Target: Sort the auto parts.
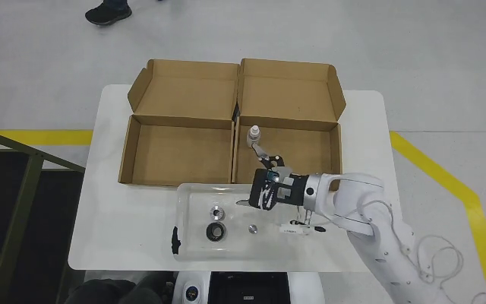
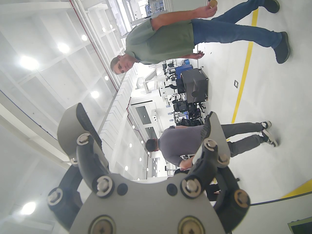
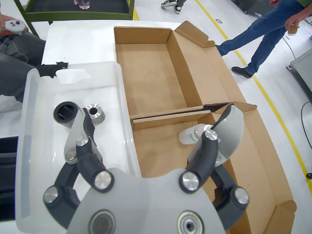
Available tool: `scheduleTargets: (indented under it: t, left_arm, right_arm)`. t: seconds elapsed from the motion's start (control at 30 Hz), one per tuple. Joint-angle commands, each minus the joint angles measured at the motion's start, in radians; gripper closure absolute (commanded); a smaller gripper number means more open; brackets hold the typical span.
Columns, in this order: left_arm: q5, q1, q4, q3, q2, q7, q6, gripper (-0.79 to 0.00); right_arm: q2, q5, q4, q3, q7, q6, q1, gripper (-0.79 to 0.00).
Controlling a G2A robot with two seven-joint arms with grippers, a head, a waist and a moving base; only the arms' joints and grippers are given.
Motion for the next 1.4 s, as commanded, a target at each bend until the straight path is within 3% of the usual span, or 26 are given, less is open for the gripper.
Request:
scheduleTargets:
  t: [0.0,0.53,1.37]
  left_arm:
    - [0.000,0.000,0.000,0.000,0.000,0.000,0.000,-0.785]
    - [0.000,0.000,0.000,0.000,0.000,0.000,0.000,-0.785]
    - [0.000,0.000,0.000,0.000,0.000,0.000,0.000,-0.785]
  right_arm:
    - [0.004,-0.014,-0.016,-0.010,0.031,-0.020,-0.015,-0.785]
    - [0.022,-0.090,-0.043,-0.116,0.185,-0.086,-0.071,-0.785]
    - [0.028,-0.166,0.027,-0.252,0.352,-0.108,-0.032,-0.767]
